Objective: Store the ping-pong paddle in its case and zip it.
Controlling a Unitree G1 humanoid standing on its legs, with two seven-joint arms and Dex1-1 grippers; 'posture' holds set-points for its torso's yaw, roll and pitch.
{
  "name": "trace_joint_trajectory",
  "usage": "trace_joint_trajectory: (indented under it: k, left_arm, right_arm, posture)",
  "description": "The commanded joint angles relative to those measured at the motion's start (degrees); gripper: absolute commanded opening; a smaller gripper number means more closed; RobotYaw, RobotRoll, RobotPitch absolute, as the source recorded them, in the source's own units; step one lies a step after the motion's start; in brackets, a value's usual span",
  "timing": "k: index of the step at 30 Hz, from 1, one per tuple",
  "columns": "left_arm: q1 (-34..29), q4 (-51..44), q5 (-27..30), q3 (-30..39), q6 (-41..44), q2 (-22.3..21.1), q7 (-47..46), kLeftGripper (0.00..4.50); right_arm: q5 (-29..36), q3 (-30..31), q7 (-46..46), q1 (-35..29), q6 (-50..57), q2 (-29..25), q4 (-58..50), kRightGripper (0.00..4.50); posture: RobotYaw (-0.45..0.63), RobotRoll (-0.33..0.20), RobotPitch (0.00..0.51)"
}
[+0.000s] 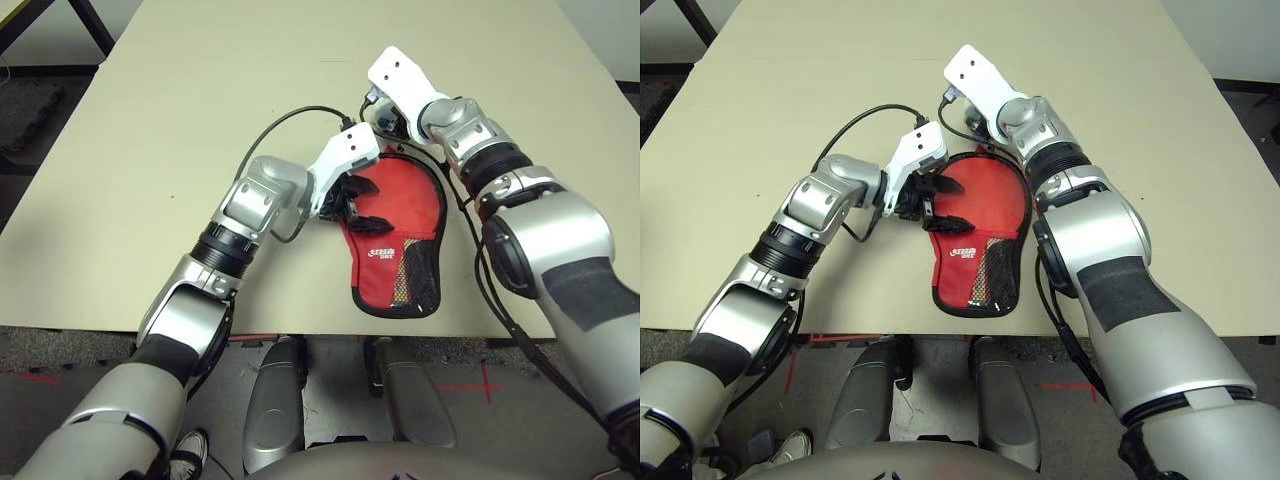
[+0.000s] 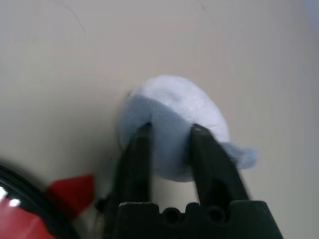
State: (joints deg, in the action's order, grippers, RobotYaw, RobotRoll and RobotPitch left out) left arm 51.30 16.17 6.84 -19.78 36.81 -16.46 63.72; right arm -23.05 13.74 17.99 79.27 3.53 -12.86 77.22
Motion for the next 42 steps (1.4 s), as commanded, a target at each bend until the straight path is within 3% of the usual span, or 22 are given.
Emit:
trace_joint_trajectory:
  k: [1,14,18,30,34,42]
  left_arm:
    - [-0.9,-1.7,0.6,-0.5,1.0,-0.1,-0.3,4.50]
    - [-1.5,-2.4,0.6,-0.7,1.6,-0.1,-1.0,4.50]
    - [-1.7,-1.0,0.1,-1.3,0.5,0.4,-1.2,4.50]
    - [0.1,7.0,-2.2,-3.4,-3.6,2.8,-1.9,4.50]
    - [0.7,9.7,-2.9,-3.5,-4.9,3.7,-2.2,4.50]
    - [0.5,11.8,-3.4,-3.6,-5.8,4.2,-1.8,4.50]
  right_arm:
    - [-2.6,1.7,-2.1,-1.5,-1.3,-0.7,1.5,0.10]
    - [-4.1,1.1,-1.9,-0.1,1.6,-6.6,1.3,0.04]
    - [-2.5,-0.2,3.5,0.3,5.1,-10.7,0.6,0.04]
    - [2.2,-1.8,16.0,-3.6,13.2,-14.5,-7.7,0.04]
    - [3.3,-1.5,21.9,-10.3,21.5,-17.5,-20.6,0.04]
    - [4.5,-1.1,31.8,-31.3,44.0,-26.9,-62.1,0.04]
  posture:
    - [0.12,0.000,0.219]
    - [0.09,0.000,0.220]
    - [0.05,0.000,0.222]
    - [-0.03,0.000,0.223]
    - [-0.04,0.000,0.225]
    - [-0.08,0.000,0.229]
